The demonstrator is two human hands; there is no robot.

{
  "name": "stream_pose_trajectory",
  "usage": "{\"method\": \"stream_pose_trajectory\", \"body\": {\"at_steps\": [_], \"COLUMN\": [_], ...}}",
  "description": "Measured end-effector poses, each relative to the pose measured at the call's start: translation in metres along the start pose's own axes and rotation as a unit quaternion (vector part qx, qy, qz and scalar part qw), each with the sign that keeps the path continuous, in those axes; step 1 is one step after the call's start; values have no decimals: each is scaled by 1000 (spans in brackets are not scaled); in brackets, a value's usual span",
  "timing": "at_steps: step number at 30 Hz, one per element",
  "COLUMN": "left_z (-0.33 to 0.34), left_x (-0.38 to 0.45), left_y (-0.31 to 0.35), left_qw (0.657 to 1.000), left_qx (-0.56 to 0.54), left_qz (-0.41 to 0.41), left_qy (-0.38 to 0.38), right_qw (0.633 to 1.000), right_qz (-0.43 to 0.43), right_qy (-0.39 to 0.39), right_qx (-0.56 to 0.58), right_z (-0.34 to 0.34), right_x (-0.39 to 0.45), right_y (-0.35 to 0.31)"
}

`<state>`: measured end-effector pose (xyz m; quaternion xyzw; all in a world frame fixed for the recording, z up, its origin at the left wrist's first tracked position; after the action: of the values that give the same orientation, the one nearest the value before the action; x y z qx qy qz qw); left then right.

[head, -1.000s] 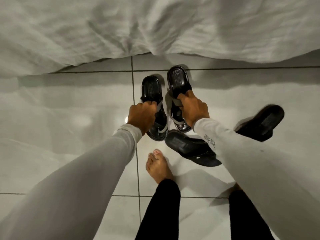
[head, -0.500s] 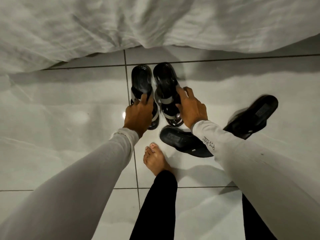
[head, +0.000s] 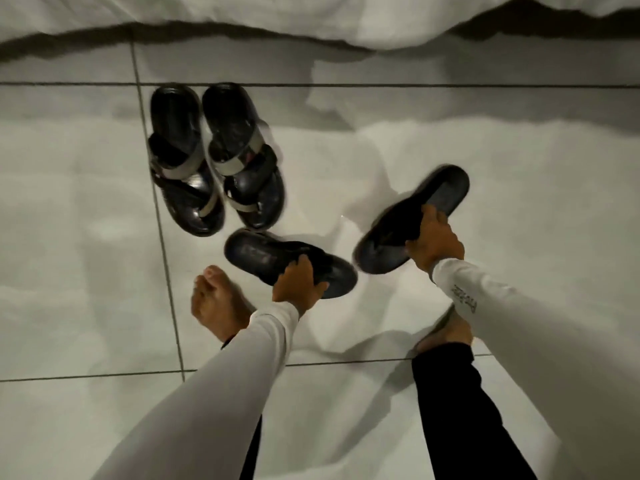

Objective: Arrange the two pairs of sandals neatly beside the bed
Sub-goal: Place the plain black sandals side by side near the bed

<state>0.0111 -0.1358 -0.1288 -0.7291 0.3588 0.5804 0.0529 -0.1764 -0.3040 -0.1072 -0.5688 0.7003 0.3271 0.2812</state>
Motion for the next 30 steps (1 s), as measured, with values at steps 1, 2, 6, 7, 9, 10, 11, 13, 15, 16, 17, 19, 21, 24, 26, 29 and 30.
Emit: {"method": "stream_pose_trajectory", "body": {"at_steps": [1,2,6,7,9,10,11,13,15,16,17,19,21,24,26,29,30], "left_z": [12,22,43,45,44,44,43,41,36,34,33,32,31,35,39,45,46], "left_x": [4,7,-8,-18,-39,-48,-55,-60,-54,-47,-40,-18,5,40,57,77,82], "left_y": [4,8,23,28,45,53,64,91,118,134,151,185,216,257,276,301,309], "left_qw": [999,997,997,997,996,996,995,992,987,984,982,978,972,963,956,943,939], "left_qx": [-38,-63,-31,-8,40,60,80,117,141,148,153,166,183,208,223,247,254], "left_qz": [-27,-46,-50,-48,-33,-20,-4,28,54,66,77,101,121,154,172,197,205], "left_qy": [0,7,55,64,71,63,55,47,60,69,75,77,79,79,85,102,107], "right_qw": [999,997,994,994,995,994,991,985,980,978,977,975,974,974,974,973,973], "right_qz": [-14,-32,-72,-73,-86,-101,-118,-142,-152,-156,-161,-171,-182,-186,-191,-192,-190], "right_qy": [-36,-72,-84,-76,-56,-46,-37,-18,-6,-2,0,-3,-7,0,5,15,20], "right_qx": [10,24,26,20,-3,-24,-50,-100,-128,-135,-140,-140,-138,-126,-122,-128,-129], "right_z": [2,5,10,7,-6,-10,-18,-36,-53,-62,-71,-88,-101,-118,-126,-135,-137], "right_x": [7,11,3,-3,-14,-18,-19,-15,-7,0,7,25,44,74,93,121,128], "right_y": [6,10,23,29,44,52,62,83,100,108,115,126,132,138,141,150,153]}}
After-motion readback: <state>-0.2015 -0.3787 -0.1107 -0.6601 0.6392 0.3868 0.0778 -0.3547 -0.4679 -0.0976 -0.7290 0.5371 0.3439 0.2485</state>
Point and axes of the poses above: each hand's wrist, its own x-axis towards the middle knuckle, its own z-axis out of the palm, y = z × x, the point moved 2 cm from there along x, towards the middle knuckle, and after that the axes turned 8 degrees about z, right-handed, at the moved point
